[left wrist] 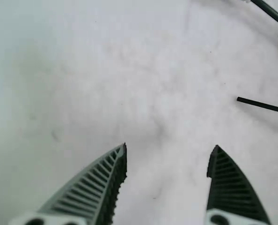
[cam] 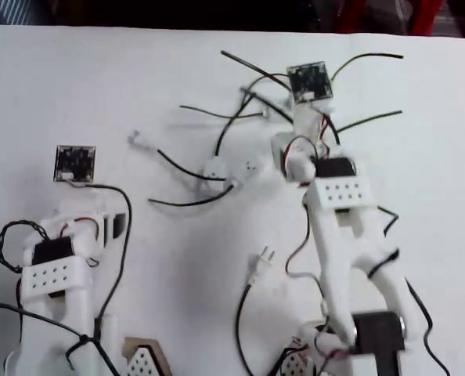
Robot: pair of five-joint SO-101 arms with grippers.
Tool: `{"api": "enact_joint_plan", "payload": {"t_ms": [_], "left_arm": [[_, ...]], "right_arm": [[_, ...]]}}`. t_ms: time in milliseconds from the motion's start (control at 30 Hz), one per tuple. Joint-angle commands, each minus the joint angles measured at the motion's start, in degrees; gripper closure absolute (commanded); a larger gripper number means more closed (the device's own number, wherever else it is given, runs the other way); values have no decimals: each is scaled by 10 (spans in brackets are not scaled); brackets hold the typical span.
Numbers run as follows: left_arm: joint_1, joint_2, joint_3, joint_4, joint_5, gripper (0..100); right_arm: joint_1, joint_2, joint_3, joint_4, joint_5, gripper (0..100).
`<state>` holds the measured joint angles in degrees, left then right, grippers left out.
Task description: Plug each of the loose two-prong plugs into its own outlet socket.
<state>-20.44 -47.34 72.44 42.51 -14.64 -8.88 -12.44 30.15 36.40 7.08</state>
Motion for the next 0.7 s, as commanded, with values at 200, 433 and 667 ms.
{"api": "enact_joint_plan", "payload": {"t_ms": [200,433,667], "left_arm": [[-5,-11,-2,-11,-3,723],[-5,-11,-2,-11,-3,723],[-5,-11,-2,-11,-3,723]], "right_arm": [[8,143,-160,-14,-49,957],[4,158,-232,85,-50,837],[-30,89,-254,257,-47,836]]}}
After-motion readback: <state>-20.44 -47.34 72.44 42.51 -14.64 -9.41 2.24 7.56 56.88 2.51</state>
